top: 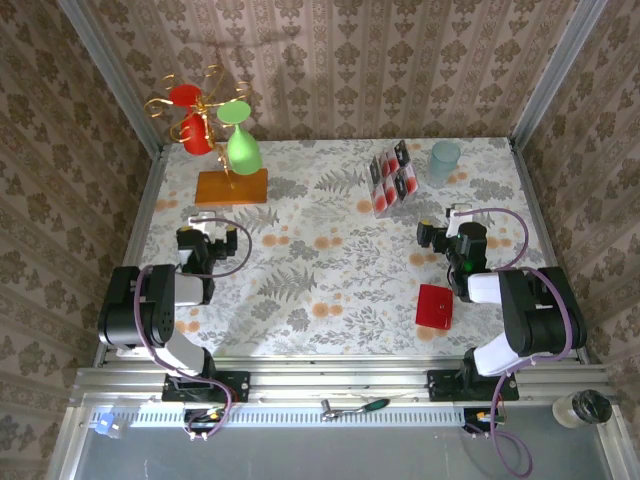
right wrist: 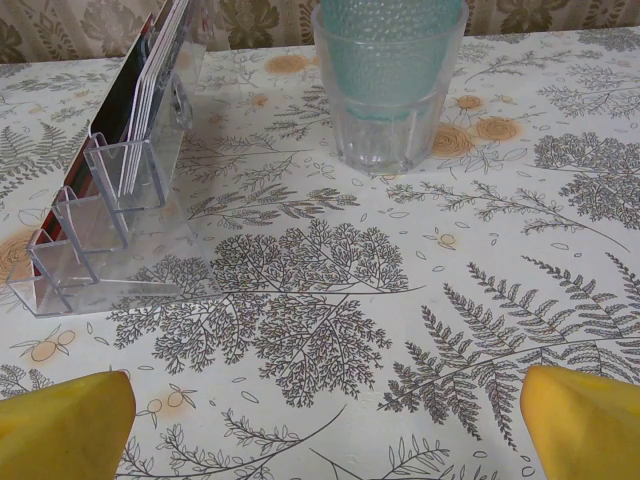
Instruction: Put the credit cards into the card holder
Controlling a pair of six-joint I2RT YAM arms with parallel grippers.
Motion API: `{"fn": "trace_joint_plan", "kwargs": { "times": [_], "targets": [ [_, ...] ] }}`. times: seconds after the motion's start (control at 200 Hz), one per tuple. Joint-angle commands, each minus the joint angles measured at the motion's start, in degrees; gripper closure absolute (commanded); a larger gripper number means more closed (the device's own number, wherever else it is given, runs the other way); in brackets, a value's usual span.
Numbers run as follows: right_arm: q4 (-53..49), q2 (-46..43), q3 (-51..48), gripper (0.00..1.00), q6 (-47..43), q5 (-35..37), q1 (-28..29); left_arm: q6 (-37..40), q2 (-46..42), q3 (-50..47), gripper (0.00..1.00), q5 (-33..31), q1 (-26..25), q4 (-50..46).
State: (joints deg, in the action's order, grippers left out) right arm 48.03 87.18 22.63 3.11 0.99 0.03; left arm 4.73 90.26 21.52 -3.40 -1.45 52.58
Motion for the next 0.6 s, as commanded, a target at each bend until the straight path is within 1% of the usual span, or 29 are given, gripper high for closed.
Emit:
{"fn": "trace_joint_plan", "kwargs": {
  "times": [0.0,0.595],
  "targets": [
    [0.1,0.5,1.1,0.0,-1.0,-0.7,-0.1,-0.9,-1.0,1.2,0.0,1.2,0.2,-0.3],
    [0.2,0.4,1.0,0.0,-1.0,-0.7,-0.1,-0.5,-1.0,1.0,0.0,0.5,-0.3,0.1]
  ]
}}
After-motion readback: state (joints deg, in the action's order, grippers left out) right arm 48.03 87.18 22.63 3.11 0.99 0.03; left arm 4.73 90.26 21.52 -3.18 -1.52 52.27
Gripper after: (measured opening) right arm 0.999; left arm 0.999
